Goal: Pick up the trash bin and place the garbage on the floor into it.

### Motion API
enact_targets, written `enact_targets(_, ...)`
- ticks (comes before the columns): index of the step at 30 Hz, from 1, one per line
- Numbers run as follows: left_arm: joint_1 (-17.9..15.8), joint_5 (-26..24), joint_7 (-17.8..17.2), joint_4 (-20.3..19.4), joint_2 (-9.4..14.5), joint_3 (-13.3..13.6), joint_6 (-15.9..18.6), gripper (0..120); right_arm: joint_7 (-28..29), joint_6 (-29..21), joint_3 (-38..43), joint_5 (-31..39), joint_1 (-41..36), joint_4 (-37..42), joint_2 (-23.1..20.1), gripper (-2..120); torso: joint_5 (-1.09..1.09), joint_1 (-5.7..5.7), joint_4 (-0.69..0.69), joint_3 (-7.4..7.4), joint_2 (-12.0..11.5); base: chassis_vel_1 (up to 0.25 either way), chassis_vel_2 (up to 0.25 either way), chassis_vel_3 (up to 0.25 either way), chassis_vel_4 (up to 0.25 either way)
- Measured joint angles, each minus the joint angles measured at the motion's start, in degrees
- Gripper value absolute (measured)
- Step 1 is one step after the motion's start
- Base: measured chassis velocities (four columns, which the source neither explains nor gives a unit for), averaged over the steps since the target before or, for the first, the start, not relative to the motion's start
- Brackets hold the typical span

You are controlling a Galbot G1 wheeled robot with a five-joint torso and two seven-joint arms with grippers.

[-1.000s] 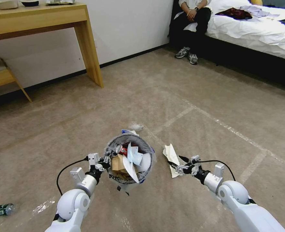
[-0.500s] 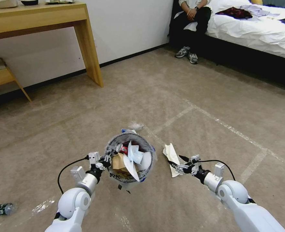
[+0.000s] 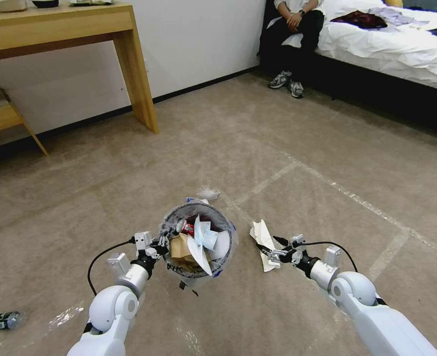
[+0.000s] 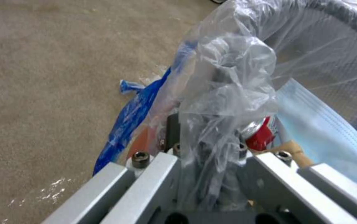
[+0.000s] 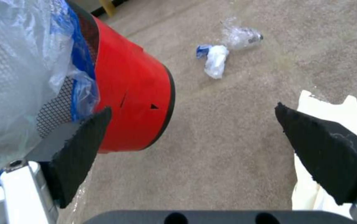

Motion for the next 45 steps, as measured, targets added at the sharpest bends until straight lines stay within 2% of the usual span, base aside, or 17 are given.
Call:
enact_targets(7,-0.22,-0.06,0.36,0.34,-0.16,-0.06,0.51,1,0.10,-0.41,-0.73,0.02,1.04,-0.78,0.07,100,0.00,0.01,0.00,-0.02,0.01,0.000,0.000,0.000,0.000)
enact_targets(11,-0.02,-0.12,1.70,-0.16,0.18,-0.06,0.78,1,0.05,-0.41,-0.79,0.02,1.05,-0.91,0.09,100,0.00,-0.10,-0.01,-0.31,-0.40,0.000,0.000,0.000,0.000)
enact_targets(20,-0.31,-0.83,0.11,0.38,0.03,0.01,0.00,1,-0.15,-0.26,-0.65,-0.41,0.81,-1.34,0.93,100,0.00,-0.65,-0.01,-0.83,-1.49,0.000,0.000,0.000,0.000)
enact_targets(45,-0.62,-0.23,-0.29,1.20,-0.09,0.22,-0.10,1,0.86,0.03,-0.87,-2.02,2.42,-5.10,1.41,100,0.00,-0.64,-0.01,-0.77,-1.43,0.000,0.000,0.000,0.000)
